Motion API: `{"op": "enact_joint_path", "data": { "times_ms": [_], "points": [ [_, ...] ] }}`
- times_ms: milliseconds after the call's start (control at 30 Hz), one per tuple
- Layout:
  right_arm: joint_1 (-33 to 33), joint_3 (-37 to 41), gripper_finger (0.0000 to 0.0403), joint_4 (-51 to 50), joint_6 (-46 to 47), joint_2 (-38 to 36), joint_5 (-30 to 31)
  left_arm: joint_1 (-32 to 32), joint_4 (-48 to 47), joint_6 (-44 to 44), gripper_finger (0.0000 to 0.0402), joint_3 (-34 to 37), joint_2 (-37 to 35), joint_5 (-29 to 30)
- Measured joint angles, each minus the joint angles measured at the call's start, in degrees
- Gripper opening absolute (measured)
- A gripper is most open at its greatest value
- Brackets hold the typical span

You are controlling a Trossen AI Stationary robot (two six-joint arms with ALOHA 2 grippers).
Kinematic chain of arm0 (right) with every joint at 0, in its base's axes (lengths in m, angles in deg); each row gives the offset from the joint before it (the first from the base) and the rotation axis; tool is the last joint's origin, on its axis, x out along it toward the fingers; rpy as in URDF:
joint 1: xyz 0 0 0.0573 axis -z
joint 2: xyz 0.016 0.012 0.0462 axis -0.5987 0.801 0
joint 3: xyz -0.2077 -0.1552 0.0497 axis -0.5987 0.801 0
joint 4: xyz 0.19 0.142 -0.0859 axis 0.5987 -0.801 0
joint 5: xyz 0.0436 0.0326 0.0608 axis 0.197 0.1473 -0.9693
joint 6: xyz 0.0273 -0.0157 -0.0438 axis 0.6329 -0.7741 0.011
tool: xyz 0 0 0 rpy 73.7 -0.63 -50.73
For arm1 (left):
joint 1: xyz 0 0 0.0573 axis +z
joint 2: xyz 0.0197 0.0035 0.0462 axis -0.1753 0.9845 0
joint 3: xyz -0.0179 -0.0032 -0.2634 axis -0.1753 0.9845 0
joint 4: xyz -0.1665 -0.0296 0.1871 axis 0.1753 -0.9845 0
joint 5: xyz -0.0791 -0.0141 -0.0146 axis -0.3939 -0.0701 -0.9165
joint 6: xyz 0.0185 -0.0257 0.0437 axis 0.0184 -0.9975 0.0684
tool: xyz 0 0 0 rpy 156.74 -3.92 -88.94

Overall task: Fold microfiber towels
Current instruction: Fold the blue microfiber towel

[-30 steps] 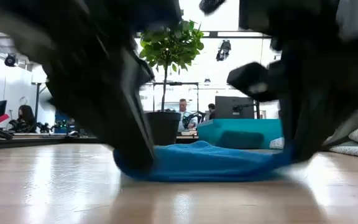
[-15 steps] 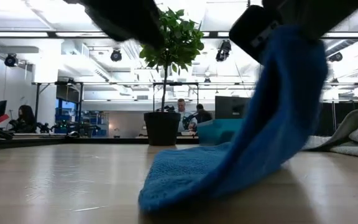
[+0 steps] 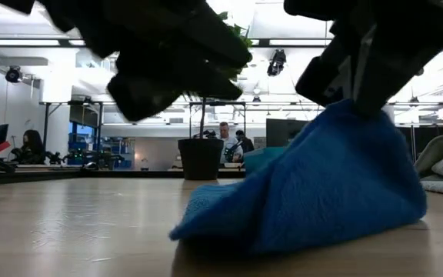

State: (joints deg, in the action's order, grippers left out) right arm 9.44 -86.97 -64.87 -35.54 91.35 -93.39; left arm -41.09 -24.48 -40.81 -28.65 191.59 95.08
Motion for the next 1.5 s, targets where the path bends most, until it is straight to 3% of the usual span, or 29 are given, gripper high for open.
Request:
{"op": "enact_joint_path", "data": {
  "times_ms": [133,333,567,800,900,1000,1200,1367,1500],
  "points": [
    [0.0,0.8,0.0009,1.6,1.9,0.0,0.0,0.1,4.6,-6.3,0.0166,3.4,0.0,0.0],
    [0.0,1.1,0.0009,3.0,2.6,0.0,0.0,0.3,6.8,-7.0,0.0228,2.8,1.3,0.5],
    [0.5,1.4,0.0009,3.1,2.7,0.0,0.2,0.7,9.3,-15.3,0.0245,-1.0,9.0,-0.4],
    [0.6,1.7,0.0009,3.3,3.3,-0.1,1.5,0.7,14.8,-16.1,0.0243,-4.4,13.5,-5.3],
    [0.7,2.0,0.0009,3.3,4.3,-0.1,1.6,0.6,12.4,-16.1,0.0230,-5.4,14.4,-6.5],
    [0.7,2.4,0.0009,3.2,5.2,-0.1,1.6,0.6,6.6,-15.9,0.0189,-6.9,14.4,-7.7],
    [0.5,2.6,0.0009,2.6,6.0,-0.4,0.9,0.4,-2.3,-12.8,0.0023,-10.1,13.9,-10.2],
    [-1.4,2.5,0.0009,2.6,6.2,-2.6,-1.9,0.3,-5.1,-8.1,0.0005,-12.3,10.6,-14.0],
    [-2.3,2.5,0.0008,1.6,5.6,-4.2,0.8,1.4,-11.8,-3.5,0.0002,-11.6,7.0,-14.3]
  ]
}}
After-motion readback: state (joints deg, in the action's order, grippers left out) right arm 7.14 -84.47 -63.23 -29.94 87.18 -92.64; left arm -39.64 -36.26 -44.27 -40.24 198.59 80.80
